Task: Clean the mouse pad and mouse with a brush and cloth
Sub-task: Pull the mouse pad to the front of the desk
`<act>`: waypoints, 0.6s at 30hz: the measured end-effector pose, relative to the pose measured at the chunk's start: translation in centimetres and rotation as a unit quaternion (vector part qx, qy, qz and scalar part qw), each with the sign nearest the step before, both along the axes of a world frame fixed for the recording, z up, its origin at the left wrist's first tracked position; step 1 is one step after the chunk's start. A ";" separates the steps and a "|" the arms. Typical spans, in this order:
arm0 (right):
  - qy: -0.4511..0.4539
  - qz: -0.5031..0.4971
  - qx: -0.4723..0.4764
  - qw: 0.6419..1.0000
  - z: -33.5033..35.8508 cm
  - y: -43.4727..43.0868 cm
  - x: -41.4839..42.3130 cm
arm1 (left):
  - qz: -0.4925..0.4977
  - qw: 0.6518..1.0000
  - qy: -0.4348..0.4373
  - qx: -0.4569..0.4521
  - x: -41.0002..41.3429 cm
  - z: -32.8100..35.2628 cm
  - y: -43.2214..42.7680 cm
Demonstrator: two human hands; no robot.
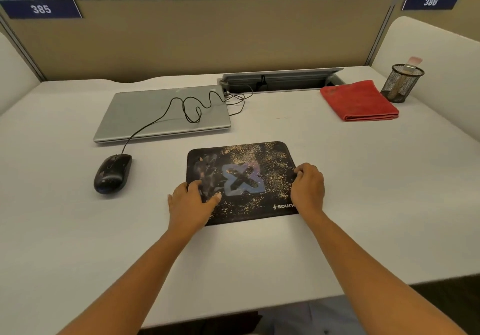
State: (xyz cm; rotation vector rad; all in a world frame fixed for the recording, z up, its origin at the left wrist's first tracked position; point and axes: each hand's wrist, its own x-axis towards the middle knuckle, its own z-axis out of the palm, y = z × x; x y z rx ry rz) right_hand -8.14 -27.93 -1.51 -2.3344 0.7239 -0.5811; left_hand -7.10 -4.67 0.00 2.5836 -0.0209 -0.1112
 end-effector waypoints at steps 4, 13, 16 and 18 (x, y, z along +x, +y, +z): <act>-0.002 0.004 0.006 1.000 0.0 1.7 -0.8 | 0.012 1.000 0.002 0.007 -1.6 0.1 1.8; 0.017 0.003 0.011 1.000 0.4 4.3 -1.5 | 0.040 0.999 0.002 -0.005 -3.5 0.3 5.3; 0.024 0.003 0.008 1.000 0.4 4.8 -1.8 | 0.045 0.999 0.000 -0.004 -3.5 0.3 6.2; 0.018 0.002 0.010 1.000 0.3 5.0 -2.1 | 0.047 0.999 0.000 -0.004 -3.3 0.3 6.5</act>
